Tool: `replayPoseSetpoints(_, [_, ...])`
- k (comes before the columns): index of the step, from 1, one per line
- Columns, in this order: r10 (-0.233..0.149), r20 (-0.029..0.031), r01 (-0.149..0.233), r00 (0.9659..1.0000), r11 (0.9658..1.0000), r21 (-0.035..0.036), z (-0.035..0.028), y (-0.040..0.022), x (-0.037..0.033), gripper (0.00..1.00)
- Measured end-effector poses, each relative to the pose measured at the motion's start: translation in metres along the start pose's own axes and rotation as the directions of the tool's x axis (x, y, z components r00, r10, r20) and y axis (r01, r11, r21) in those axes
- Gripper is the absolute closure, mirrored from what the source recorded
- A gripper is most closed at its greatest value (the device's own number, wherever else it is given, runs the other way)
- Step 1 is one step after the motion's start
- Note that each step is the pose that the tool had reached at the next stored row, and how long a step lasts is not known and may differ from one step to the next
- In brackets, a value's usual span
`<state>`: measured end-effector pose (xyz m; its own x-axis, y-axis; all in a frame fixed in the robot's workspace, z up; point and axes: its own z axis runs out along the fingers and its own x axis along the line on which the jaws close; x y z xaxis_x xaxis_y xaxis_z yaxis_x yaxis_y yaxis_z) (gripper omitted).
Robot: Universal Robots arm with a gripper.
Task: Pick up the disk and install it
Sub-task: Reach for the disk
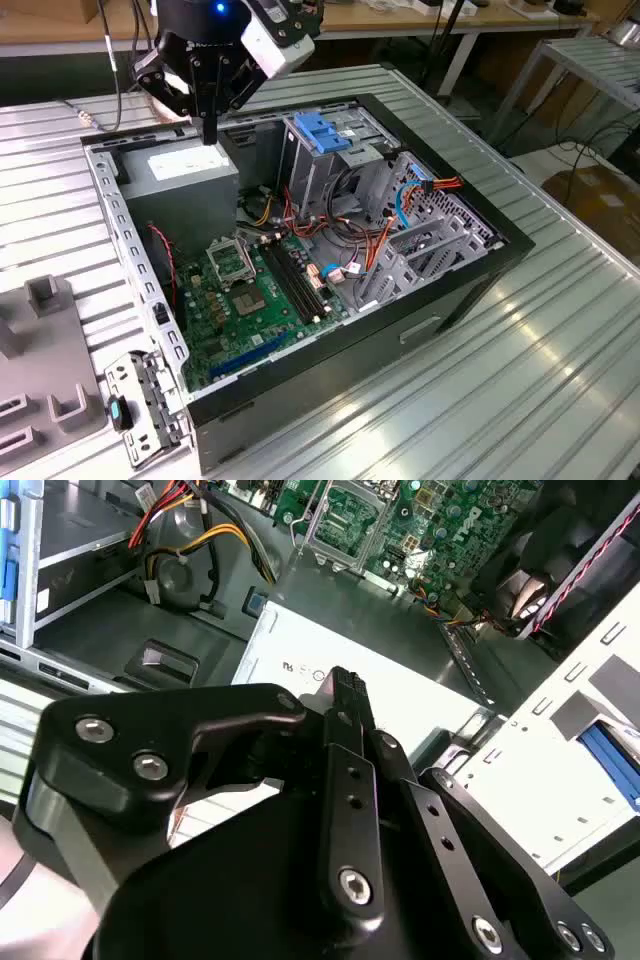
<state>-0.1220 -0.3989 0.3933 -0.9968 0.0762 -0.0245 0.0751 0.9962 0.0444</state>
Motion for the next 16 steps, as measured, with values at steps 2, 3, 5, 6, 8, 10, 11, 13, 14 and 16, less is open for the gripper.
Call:
replayPoseSetpoints(2, [0.0, 0.0, 0.0, 1.0, 1.0, 0.0, 0.0, 0.0, 0.0002, 0.89])
replayPoseSetpoints(3, [0.0, 0.0, 0.0, 1.0, 1.0, 0.0, 0.0, 0.0, 0.0004, 0.89])
replayPoseSetpoints(5, [0.0, -0.0002, 0.0, 1.0, 1.0, 0.0, 0.0, -0.0001, 0.0011, 0.89])
replayPoseSetpoints(6, [0.0, -0.0002, 0.0, 1.0, 1.0, 0.0, 0.0001, -0.0001, 0.0016, 0.89])
replayPoseSetpoints(8, [0.0, -0.0009, 0.0, 1.0, 1.0, 0.0001, 0.0004, -0.0003, 0.0038, 0.89])
replayPoseSetpoints(10, [0.0, -0.0012, 0.0, 1.0, 1.0, 0.0001, 0.0005, -0.0005, 0.0061, 0.89])
replayPoseSetpoints(11, [0.0, -0.0015, 0.0, 1.0, 1.0, 0.0001, 0.0006, -0.0005, 0.0069, 0.89])
replayPoseSetpoints(13, [0.0, -0.0016, 0.0, 1.0, 1.0, 0.0001, 0.0007, -0.0007, 0.0088, 0.89])
replayPoseSetpoints(14, [0.0, -0.0016, 0.0, 1.0, 1.0, 0.0001, 0.0007, -0.0008, 0.0096, 0.89])
replayPoseSetpoints(16, [0.0, -0.0016, 0.0, 1.0, 1.0, 0.0001, 0.0009, -0.0009, 0.0113, 0.89])
